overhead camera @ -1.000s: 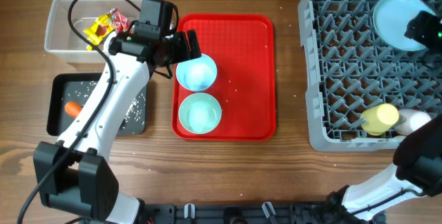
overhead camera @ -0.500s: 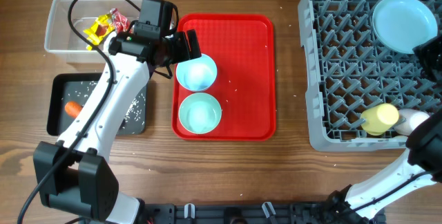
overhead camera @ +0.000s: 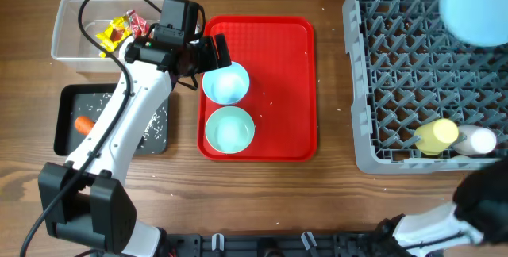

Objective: Sort waste into correct bins and load items into the dishwasher rack
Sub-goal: 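Carry the plate to the dish rack and stand it upright with the right gripper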

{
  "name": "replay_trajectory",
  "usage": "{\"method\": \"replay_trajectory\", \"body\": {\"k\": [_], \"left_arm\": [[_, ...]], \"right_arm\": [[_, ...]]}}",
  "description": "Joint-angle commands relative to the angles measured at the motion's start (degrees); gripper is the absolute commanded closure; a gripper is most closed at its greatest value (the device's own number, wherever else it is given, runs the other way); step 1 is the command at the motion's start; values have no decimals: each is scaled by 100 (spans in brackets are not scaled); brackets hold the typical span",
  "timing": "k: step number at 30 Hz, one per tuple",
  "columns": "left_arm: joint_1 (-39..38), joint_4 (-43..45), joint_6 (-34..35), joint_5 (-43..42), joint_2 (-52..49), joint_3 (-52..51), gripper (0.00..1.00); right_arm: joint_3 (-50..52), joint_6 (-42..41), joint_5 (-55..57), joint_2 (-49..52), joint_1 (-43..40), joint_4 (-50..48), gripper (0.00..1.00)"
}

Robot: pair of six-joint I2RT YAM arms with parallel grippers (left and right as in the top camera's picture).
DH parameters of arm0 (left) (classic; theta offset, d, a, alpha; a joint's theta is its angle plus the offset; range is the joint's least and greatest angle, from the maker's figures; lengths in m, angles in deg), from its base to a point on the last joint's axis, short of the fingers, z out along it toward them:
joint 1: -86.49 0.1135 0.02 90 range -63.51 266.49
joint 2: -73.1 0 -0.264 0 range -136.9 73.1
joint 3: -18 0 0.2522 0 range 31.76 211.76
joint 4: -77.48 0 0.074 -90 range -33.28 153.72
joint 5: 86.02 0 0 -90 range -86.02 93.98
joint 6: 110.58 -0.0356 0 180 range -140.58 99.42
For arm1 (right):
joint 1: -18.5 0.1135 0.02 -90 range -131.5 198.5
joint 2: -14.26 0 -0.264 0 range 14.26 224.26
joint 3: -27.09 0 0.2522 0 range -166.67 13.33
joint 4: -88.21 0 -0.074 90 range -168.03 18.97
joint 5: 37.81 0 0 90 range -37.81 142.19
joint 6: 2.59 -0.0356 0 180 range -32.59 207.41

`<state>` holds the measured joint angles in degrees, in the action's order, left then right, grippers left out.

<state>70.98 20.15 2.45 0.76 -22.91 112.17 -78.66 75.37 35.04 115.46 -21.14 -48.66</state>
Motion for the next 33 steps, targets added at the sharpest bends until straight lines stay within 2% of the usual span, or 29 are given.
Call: {"method": "replay_trajectory", "body": {"k": [1, 4, 6, 9, 13, 15, 20, 33], "left_arm": [[35, 0, -28, 74, -15, 7, 0], [37, 0, -28, 74, -15, 7, 0], [35, 0, -28, 74, -15, 7, 0], [35, 0, -28, 74, -15, 7, 0], [35, 0, -28, 74, -15, 7, 0], [35, 0, -31, 74, -15, 7, 0], [35, 0, -28, 74, -15, 7, 0], [35, 0, -28, 74, -15, 7, 0]], "right_arm": [[-26, 848, 1537, -719, -9, -155, 96], [-26, 1718, 2282, -933, -7, -118, 96], [-26, 2734, 2277, -927, 33, -22, 96], [-26, 3370, 2275, -911, 214, -203, 96], [-24, 4944, 2282, -756, 776, -678, 96], [-24, 5508, 2697, -592, 1034, -890, 96], [-24, 5565, 3394, -111, 1106, -1049, 96], [-24, 5696, 2743, 610, 1353, -918, 96]]}}
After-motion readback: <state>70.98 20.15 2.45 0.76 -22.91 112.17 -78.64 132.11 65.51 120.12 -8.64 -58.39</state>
